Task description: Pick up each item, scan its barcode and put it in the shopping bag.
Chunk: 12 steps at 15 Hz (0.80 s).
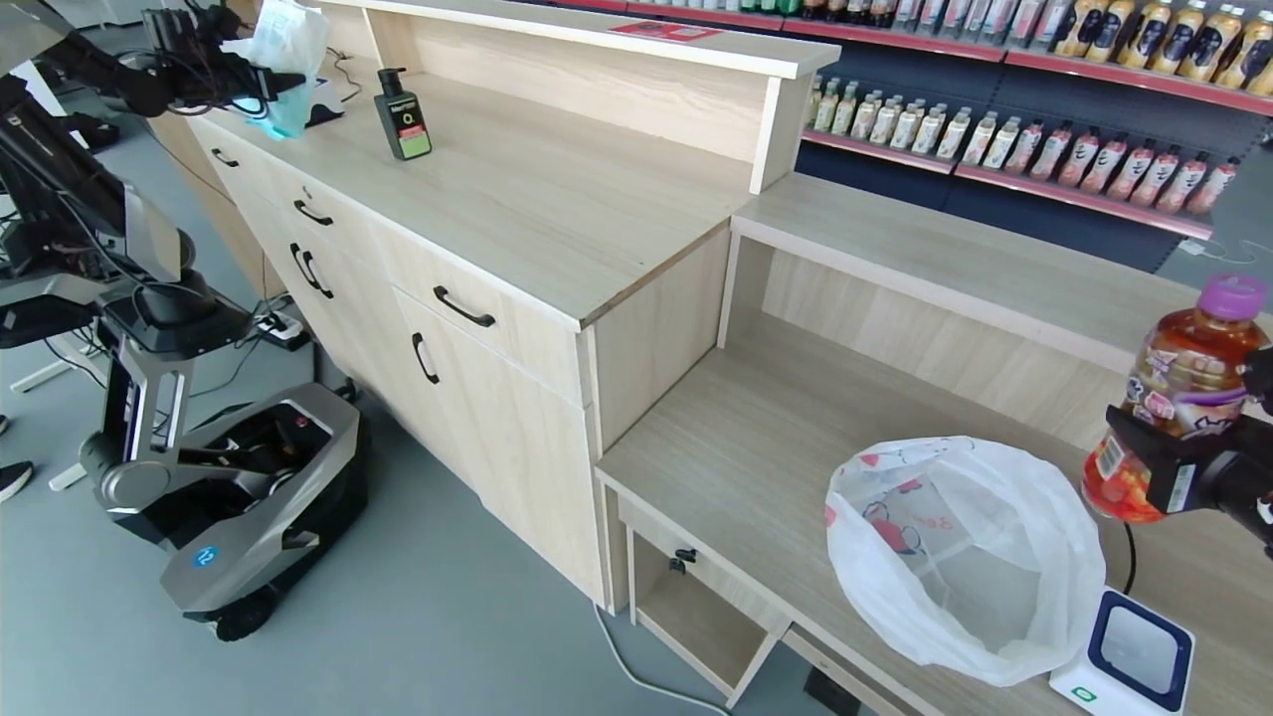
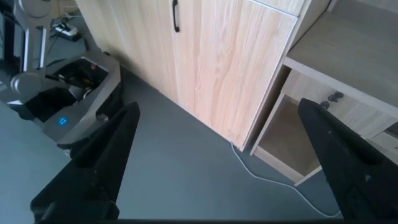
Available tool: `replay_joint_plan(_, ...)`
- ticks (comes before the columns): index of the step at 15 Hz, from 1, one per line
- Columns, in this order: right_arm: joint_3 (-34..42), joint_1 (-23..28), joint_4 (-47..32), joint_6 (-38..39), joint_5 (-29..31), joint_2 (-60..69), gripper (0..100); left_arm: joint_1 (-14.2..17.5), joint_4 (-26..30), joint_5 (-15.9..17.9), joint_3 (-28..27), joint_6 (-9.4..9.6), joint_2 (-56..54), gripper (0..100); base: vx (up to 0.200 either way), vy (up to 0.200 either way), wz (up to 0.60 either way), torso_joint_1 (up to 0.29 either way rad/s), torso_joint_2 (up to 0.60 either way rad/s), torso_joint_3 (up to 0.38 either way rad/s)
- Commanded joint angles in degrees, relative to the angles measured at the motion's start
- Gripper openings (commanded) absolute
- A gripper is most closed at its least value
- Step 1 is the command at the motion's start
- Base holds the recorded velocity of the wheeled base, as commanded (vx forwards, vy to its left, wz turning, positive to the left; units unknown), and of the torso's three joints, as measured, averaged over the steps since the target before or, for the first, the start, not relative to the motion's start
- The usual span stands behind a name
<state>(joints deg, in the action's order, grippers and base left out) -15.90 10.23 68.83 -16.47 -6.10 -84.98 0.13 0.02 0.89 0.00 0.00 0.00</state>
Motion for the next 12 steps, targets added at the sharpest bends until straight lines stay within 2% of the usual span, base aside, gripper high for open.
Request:
replay_joint_plan(1, 0.25, -1.61, 12.91, 1.79, -0.14, -16.01, 0, 0.04, -0.02, -0.01, 0.00, 0.00, 0.00, 100, 0.000, 0.000, 0.00, 0.000, 0.00, 0.000)
replay_joint_plan(5, 0.34, -1.79, 19.06, 2.49, -2.17, -23.56, 0, 0.04, -0.02, -0.01, 0.00, 0.00, 0.00, 100, 0.000, 0.000, 0.00, 0.000, 0.00, 0.000)
replay_joint_plan(8, -1.15, -2.32, 19.24, 2.67, -3.48, -26.64, 0, 0.04, -0.02, -0.01, 0.00, 0.00, 0.00, 100, 0.000, 0.000, 0.00, 0.000, 0.00, 0.000)
replay_joint_plan(12, -6.96, -2.41, 19.24, 2.93, -3.84, -32.00, 0, 0.04, -0.02, -0.01, 0.00, 0.00, 0.00, 100, 0.000, 0.000, 0.00, 0.000, 0.00, 0.000)
